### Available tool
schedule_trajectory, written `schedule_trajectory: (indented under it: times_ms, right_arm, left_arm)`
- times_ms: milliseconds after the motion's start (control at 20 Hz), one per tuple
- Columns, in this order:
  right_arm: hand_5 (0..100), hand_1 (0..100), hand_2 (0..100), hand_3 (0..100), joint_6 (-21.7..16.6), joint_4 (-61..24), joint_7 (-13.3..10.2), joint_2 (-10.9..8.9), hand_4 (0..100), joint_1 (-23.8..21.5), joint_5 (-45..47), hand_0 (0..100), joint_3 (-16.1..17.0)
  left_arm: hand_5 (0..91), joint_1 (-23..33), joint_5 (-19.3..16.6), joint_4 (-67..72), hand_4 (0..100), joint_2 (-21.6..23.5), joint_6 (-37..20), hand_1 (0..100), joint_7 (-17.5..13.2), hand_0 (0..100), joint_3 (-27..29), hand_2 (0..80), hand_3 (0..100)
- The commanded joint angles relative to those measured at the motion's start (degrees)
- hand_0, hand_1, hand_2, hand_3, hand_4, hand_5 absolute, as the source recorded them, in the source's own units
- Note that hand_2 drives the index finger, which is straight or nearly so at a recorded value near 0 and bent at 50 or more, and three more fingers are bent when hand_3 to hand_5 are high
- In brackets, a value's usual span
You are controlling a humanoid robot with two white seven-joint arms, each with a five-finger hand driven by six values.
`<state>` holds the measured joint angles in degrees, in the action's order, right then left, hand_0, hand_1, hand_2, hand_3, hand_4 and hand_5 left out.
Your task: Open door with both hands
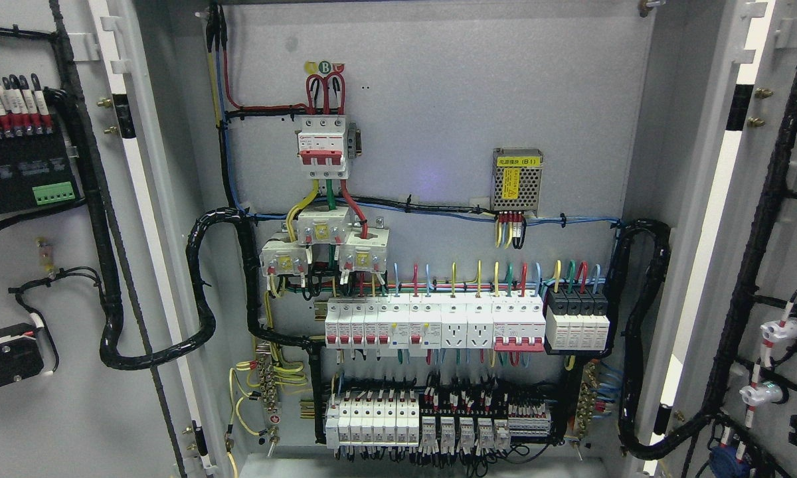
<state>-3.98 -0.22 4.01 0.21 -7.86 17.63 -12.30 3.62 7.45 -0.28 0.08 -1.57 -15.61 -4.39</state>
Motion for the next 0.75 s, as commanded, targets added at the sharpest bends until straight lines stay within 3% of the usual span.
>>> schedule_trajectory:
  times_ms: [0,701]
  right_arm:
    - [0,0,0,0,0.0,1.4,0.1,2.08,0,0.3,0.0,38,0.4]
    - [0,0,0,0,-0.1,1.4,0.5,2.08,0,0.6,0.0,38,0.4]
  left_arm:
    - [0.0,0.0,-0.1,-1.1,0,-2.0,0.1,0,0.0,0,0.3,0.0,0]
    - [0.0,0.0,-0.1,-1.0,0,-2.0,0.0,0,0.0,0,0.3,0.0,0]
